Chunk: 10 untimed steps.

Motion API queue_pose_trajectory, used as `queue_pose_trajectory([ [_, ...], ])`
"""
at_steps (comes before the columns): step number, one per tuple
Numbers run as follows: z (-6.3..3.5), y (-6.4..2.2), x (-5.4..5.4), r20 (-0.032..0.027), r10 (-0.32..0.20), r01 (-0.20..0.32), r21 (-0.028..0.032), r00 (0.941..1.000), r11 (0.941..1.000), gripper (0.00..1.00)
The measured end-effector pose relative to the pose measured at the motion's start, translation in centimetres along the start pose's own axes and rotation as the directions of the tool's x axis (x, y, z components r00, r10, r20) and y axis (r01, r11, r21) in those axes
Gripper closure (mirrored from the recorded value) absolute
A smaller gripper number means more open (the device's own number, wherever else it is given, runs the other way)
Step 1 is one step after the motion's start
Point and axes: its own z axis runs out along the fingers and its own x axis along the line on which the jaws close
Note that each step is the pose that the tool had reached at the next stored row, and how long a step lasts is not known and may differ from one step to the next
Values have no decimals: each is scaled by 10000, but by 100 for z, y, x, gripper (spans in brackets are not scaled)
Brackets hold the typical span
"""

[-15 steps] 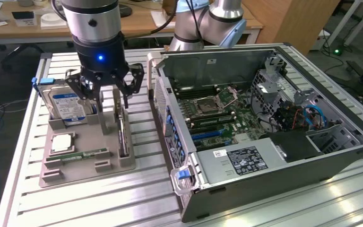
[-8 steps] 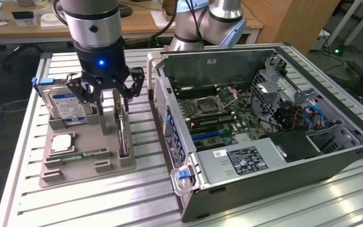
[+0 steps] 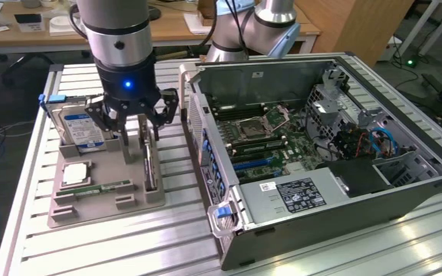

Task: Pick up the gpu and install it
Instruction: 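Pick up the gpu and move the gpu toward the slot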

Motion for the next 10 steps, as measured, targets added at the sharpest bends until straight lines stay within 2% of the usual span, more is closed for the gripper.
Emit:
queue_pose_trajectory([
  [10,177,-8,3,-1,-2,2,1,10000,10000,41],
])
